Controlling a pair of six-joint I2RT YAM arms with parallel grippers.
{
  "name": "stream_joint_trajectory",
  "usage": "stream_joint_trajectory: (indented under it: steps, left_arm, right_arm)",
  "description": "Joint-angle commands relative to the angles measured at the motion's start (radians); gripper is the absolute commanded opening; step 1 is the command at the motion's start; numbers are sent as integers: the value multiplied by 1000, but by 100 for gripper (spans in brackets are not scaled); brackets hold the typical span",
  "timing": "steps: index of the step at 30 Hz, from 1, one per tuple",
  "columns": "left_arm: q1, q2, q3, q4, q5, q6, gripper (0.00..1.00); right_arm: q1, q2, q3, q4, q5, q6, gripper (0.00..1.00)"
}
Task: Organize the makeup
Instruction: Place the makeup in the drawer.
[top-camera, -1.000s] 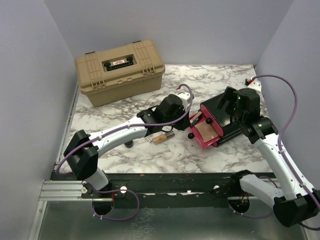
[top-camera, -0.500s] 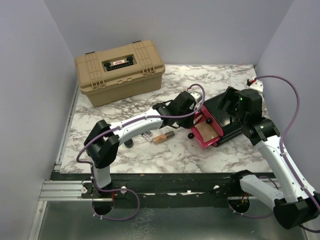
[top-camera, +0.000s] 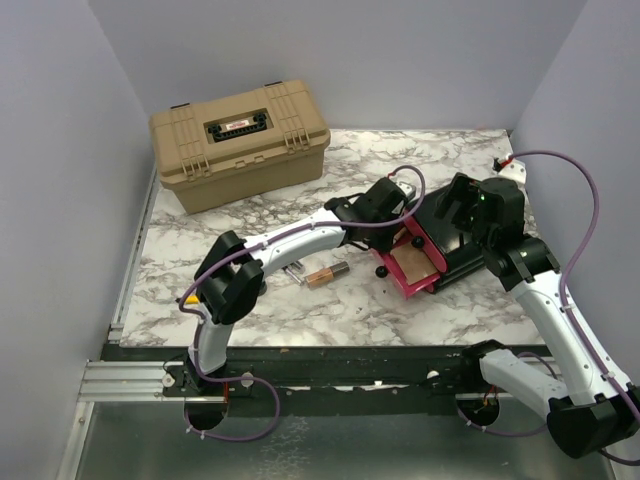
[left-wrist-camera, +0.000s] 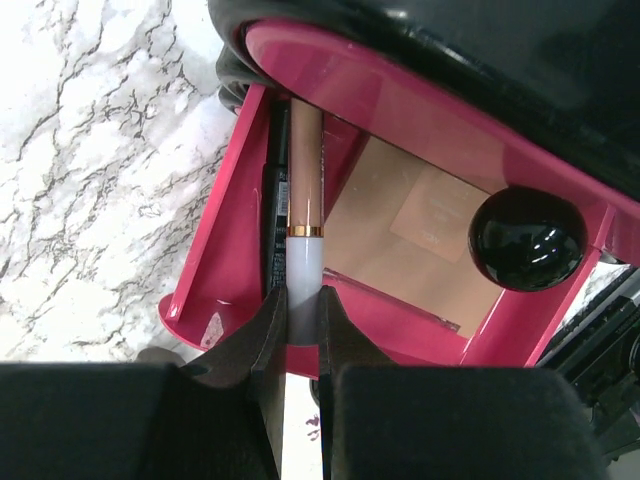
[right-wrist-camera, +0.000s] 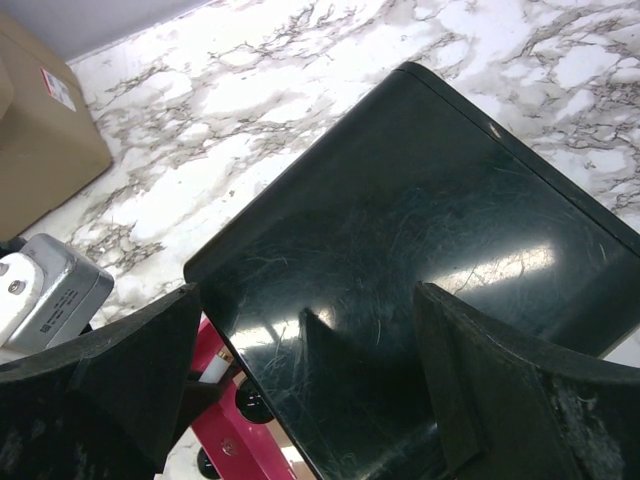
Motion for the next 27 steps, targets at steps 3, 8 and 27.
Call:
stream_joint_trajectory:
  steps: [3,8,27]
  left_arm:
    - [-6,31,71,-27,-8,25,1]
    - [-6,46,83,-26,-10,21,12]
    - [-25,-63,26,5,-71,-6,55]
  right_arm:
    - [-6,10,-4,24,-23,-18,93]
    - [-7,12,-1,23,-21,-23,93]
    - [-10,12,31,5,-40,-29,93]
